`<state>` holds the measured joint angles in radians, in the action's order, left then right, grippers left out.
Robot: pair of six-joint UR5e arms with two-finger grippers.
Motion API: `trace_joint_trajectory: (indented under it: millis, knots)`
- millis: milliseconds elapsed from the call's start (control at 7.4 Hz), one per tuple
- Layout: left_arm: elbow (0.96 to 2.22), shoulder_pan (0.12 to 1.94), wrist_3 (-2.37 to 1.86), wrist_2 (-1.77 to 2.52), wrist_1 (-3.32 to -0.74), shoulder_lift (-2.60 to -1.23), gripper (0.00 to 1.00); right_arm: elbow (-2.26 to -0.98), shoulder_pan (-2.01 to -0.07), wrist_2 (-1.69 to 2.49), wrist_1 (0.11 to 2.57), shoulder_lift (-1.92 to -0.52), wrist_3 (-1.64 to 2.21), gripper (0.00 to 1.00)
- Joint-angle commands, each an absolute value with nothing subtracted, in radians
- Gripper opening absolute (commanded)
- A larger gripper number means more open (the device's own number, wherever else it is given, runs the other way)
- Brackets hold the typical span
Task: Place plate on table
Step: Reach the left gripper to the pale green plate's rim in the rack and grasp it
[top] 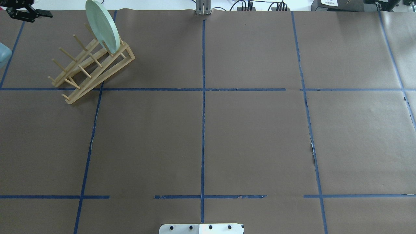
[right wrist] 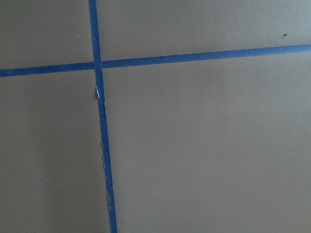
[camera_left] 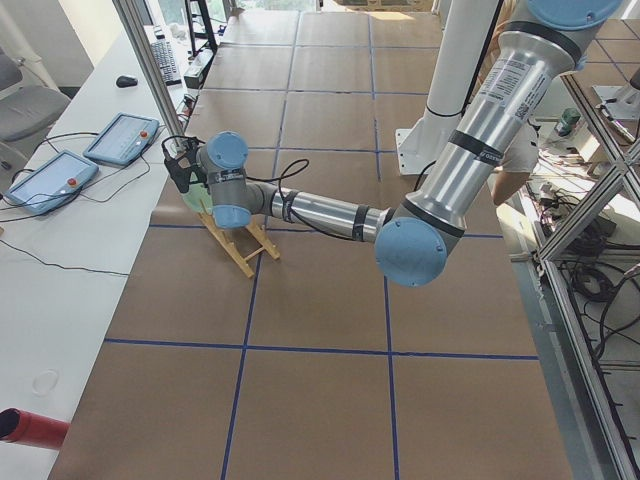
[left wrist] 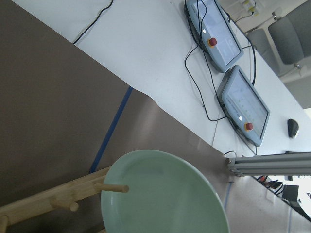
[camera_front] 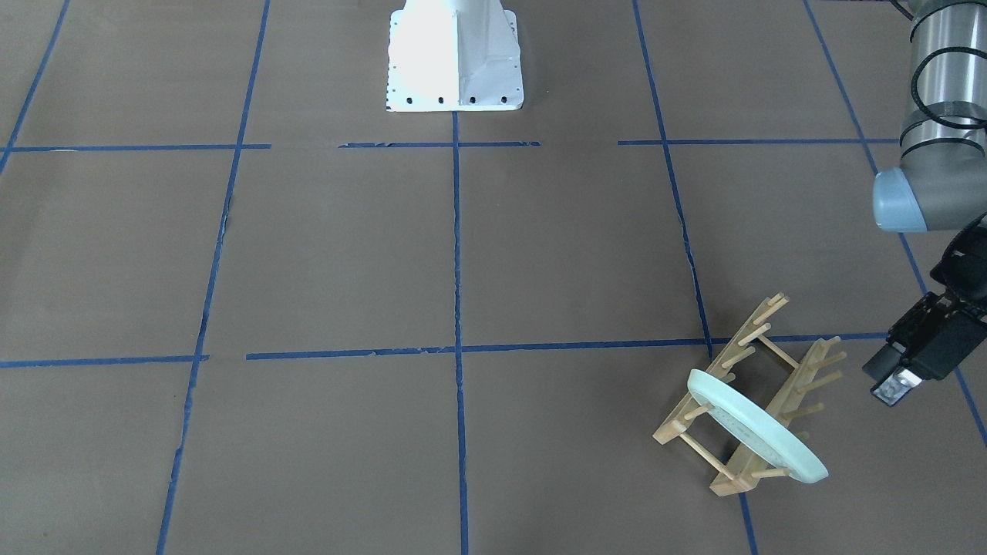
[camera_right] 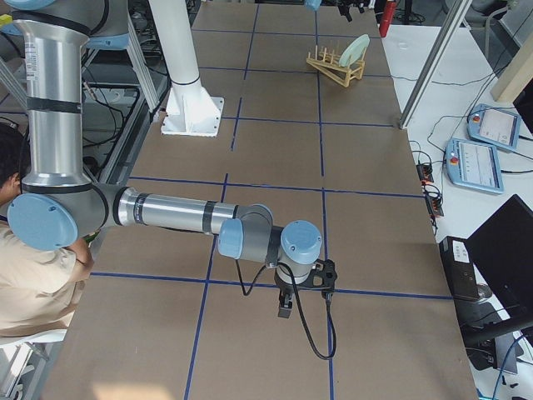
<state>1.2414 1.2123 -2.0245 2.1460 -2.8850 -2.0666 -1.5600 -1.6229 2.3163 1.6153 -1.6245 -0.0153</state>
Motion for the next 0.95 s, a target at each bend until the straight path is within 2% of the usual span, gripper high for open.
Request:
trace_joint_trajectory:
  millis: [0,270,541,811]
  knots:
    - [1.152,1.115,-2.244,1.987,-3.011,-2.130,0.97,-1.562,-1.623,2.316,1.615,-1.624,-0.015,1.00]
    - [1.135,1.073,-2.229,1.980,-3.011,-2.128,0.97,-1.562,-1.623,2.316,1.615,-1.624,-0.015,1.00]
    - [1.115,1.072,-2.229,1.973,-3.008,-2.135,0.84,-1.562,-1.623,2.316,1.615,-1.624,-0.015,1.00]
    - [1.111,1.077,-2.229,1.973,-3.004,-2.141,0.78,-1.562,-1.623,2.316,1.615,-1.624,-0.015,1.00]
